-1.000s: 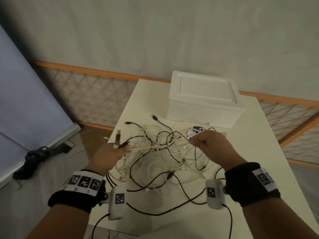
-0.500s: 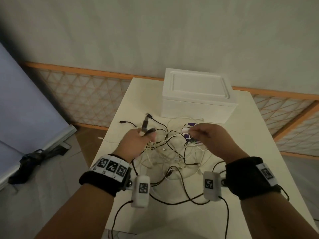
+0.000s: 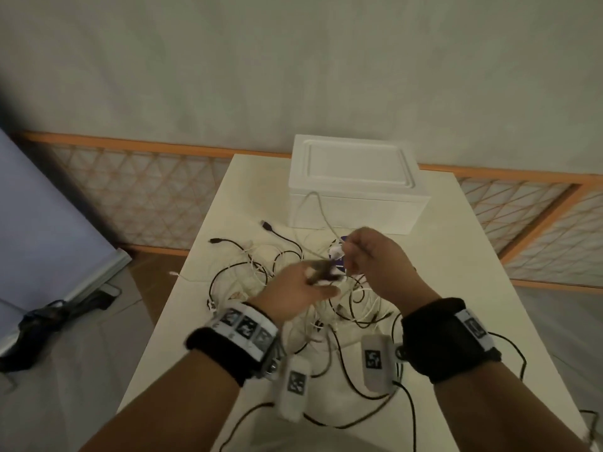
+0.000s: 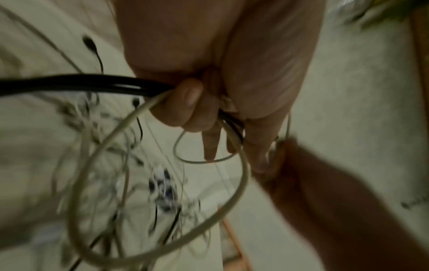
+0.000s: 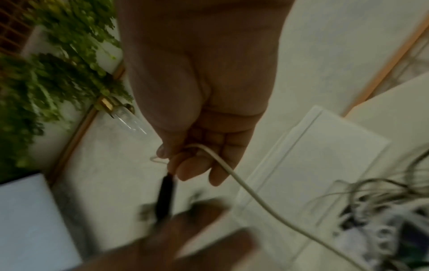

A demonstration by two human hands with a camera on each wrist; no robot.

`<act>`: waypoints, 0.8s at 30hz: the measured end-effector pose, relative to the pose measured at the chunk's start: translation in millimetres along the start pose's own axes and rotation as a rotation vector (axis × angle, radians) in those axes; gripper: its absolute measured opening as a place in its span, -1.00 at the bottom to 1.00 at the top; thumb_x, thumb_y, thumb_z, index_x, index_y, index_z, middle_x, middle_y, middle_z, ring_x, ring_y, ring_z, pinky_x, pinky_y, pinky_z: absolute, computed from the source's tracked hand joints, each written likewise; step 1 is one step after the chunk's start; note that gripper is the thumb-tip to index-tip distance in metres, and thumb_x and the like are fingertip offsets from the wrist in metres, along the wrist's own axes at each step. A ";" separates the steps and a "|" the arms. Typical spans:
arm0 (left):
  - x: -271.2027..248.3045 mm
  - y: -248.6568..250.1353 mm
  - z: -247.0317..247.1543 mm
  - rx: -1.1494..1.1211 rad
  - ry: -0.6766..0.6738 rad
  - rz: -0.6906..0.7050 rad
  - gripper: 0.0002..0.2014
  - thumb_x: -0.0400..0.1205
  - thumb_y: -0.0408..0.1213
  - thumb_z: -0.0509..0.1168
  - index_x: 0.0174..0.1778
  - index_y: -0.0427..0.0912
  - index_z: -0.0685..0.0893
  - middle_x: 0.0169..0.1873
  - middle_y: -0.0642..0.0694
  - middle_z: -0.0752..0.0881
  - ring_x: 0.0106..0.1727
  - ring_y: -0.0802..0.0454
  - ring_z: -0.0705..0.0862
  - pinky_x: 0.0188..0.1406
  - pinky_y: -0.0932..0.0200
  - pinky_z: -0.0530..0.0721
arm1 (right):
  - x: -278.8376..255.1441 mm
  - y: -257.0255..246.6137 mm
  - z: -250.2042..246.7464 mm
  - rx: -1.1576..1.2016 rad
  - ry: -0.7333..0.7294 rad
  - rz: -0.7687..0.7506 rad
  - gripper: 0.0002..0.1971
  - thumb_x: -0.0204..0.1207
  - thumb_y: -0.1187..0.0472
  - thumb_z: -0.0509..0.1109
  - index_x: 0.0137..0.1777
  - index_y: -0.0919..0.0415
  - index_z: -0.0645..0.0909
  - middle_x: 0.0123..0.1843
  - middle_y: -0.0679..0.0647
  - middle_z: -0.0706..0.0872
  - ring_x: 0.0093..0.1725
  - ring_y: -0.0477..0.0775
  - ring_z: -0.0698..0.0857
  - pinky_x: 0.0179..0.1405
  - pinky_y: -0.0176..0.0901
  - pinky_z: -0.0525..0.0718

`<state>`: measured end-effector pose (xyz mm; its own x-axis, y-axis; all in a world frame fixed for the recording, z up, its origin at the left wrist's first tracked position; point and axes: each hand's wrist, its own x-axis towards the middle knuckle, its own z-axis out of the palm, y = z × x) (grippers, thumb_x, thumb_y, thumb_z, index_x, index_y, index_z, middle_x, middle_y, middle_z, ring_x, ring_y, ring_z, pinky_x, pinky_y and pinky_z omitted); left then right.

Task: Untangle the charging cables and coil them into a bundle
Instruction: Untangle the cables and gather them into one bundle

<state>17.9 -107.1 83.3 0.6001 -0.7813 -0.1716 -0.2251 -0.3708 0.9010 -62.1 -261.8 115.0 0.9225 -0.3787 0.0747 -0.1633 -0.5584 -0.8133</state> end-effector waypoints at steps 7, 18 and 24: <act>32.5 -39.5 43.4 0.563 -0.095 -0.207 -0.74 0.67 -0.05 0.22 -0.25 -0.12 0.56 -0.32 -0.04 0.60 -0.22 -0.05 0.62 -0.24 0.14 0.45 | -5.4 -71.0 -74.7 0.139 0.478 -0.233 -0.75 0.53 0.22 0.18 -0.30 -0.14 0.48 -0.45 -0.09 0.50 -0.47 -0.21 0.51 -0.38 -0.16 0.51; 22.0 -47.1 -9.6 -0.547 0.277 -0.236 -0.73 0.66 -0.23 0.30 -0.32 -0.24 0.72 -0.34 -0.22 0.65 -0.68 0.15 0.26 -0.61 0.24 0.15 | -25.8 52.3 -110.6 -0.853 0.136 0.490 -0.79 0.49 0.03 0.32 0.09 -0.04 0.67 0.17 0.03 0.71 0.13 0.17 0.65 0.21 0.06 0.56; 12.4 3.8 12.0 -0.839 0.207 -0.121 -0.70 0.68 -0.17 0.23 -0.39 -0.11 0.56 -0.43 -0.08 0.53 -0.56 0.08 0.43 -0.48 0.18 0.37 | -20.3 -10.5 1.3 -0.186 -0.395 0.098 -0.09 0.25 -0.17 0.60 0.56 -0.06 0.23 0.29 -0.28 0.55 0.22 -0.27 0.56 0.19 -0.36 0.48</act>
<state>15.2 -124.2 79.8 0.7291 -0.6232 -0.2829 0.4401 0.1103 0.8912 -78.6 -247.3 121.3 0.9564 -0.1453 -0.2532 -0.2833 -0.6710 -0.6852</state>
